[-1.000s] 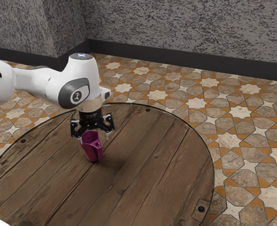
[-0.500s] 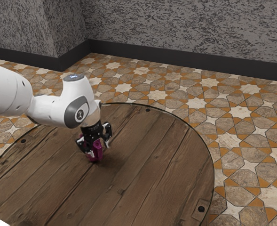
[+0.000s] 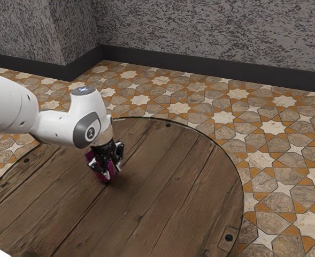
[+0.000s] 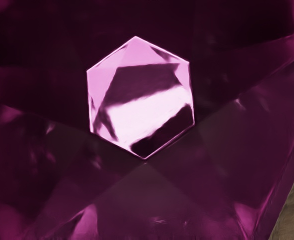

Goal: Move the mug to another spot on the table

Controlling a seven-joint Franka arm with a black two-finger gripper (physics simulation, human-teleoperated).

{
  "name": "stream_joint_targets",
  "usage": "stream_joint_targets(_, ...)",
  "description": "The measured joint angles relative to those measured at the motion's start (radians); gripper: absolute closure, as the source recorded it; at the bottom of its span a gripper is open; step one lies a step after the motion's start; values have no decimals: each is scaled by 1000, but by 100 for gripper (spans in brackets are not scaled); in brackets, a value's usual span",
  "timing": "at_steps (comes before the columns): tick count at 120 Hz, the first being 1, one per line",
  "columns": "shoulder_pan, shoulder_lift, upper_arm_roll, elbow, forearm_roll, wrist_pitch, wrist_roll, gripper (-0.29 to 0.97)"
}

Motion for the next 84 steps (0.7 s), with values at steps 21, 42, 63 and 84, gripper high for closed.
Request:
stream_joint_targets(21, -10, -18, 7, 2, 78, -32, -24, 57)
stream_joint_targets(42, -148, -42, 114, -3, 123, -77, -48, 58)
stream_joint_targets(63, -219, -73, 180, -38, 151, -129, -69, 57)
stream_joint_targets(84, -262, -88, 221, -65, 155, -157, -83, 46)
